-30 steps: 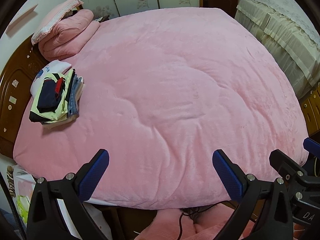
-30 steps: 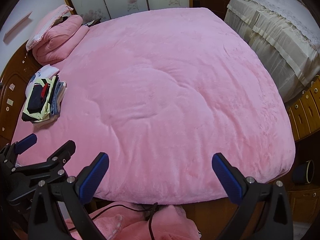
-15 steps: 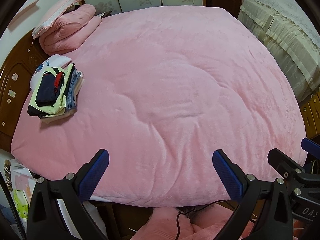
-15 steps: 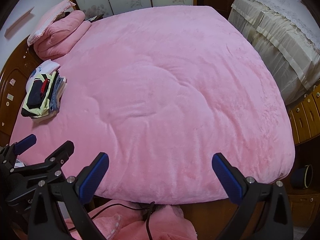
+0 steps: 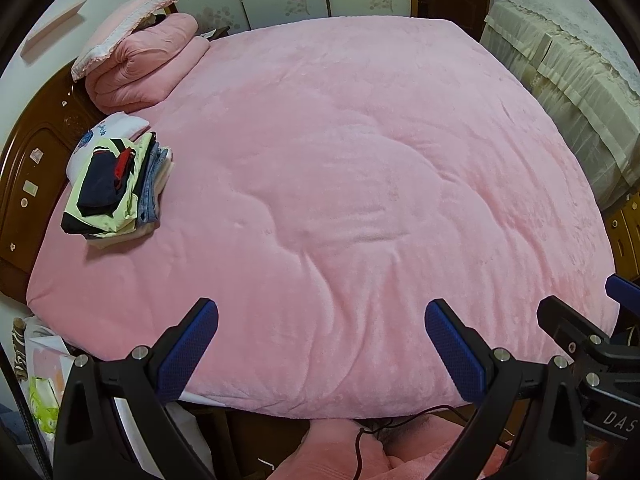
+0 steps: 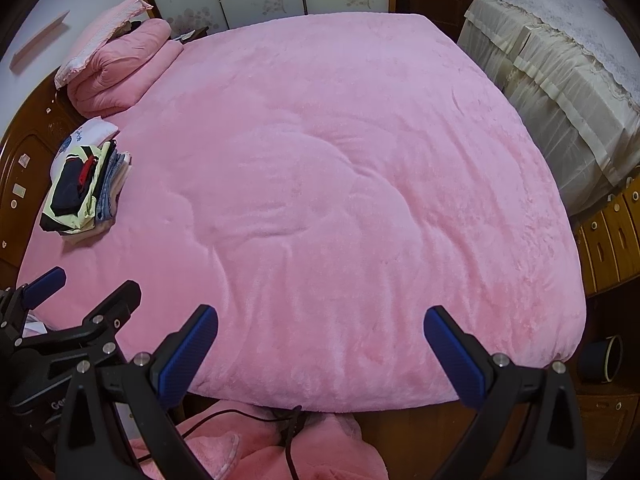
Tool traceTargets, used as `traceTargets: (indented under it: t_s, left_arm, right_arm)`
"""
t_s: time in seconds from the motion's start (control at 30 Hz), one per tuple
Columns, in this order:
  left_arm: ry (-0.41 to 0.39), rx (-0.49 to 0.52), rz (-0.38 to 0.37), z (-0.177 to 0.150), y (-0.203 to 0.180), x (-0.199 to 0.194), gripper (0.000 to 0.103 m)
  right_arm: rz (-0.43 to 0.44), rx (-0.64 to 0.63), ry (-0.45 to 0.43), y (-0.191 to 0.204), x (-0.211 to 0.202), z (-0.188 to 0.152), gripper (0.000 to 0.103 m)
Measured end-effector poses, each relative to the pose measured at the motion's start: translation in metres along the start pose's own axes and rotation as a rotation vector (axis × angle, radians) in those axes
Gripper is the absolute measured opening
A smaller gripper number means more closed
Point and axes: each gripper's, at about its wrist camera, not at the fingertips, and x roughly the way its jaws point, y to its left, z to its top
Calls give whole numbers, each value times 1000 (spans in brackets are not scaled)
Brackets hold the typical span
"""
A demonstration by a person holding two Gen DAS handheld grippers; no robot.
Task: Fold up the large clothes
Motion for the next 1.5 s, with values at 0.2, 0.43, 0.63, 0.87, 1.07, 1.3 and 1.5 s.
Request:
traceTargets:
  t_s: [0.2, 0.43, 0.63, 0.87, 1.07, 1.3, 1.5]
  left_arm:
    - [4, -1, 4, 1, -3, 0, 102]
    - [9, -5, 6, 3, -4, 0, 102]
    - [10, -5, 3, 4, -3, 1, 102]
    - [28, -16, 3, 3, -4, 5, 102]
    - [37, -21, 7, 3, -8, 9, 102]
    - [41, -26, 13, 1, -13, 9, 102]
    - [42, -27, 23, 1, -19, 8, 102]
  right_arm:
    - [3, -2, 9, -4, 2, 2, 103]
    - [5, -8, 16, -6, 4, 6, 103]
    - [4, -6, 28, -8, 8, 7, 103]
    - [11, -10, 48, -15, 13, 10, 103]
    - [20, -13, 59, -20, 15, 10, 103]
    - [32, -14, 71, -25, 19, 10, 103]
    - [42, -19, 76, -29, 22, 12, 103]
